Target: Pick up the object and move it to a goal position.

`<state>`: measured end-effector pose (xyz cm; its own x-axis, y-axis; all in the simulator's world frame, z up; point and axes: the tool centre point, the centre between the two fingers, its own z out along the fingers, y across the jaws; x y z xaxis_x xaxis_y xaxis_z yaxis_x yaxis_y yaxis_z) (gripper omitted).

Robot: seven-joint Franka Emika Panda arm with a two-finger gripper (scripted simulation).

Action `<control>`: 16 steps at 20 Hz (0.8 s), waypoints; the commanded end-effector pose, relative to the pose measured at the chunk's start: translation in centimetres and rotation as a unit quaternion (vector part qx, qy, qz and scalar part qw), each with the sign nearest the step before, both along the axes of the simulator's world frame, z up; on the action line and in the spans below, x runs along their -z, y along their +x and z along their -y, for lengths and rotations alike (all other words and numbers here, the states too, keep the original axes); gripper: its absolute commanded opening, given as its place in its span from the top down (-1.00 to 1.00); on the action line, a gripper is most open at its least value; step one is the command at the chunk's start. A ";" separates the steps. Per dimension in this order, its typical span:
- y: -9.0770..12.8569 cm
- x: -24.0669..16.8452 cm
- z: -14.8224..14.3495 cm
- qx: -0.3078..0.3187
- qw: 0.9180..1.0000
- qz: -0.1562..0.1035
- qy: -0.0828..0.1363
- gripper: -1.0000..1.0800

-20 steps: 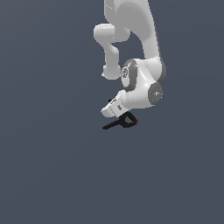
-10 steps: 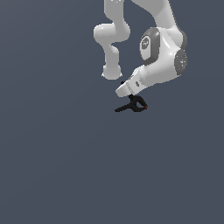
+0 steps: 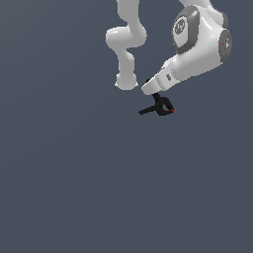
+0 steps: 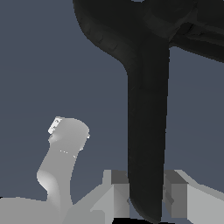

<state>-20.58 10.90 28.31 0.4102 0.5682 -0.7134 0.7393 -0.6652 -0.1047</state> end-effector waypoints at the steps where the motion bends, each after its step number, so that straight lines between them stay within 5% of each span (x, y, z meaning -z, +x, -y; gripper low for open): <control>1: -0.2 -0.6 -0.4 0.001 1.000 0.001 0.000 1.00; 16: 0.9 -3.8 -1.0 0.001 1.000 0.000 0.000 1.00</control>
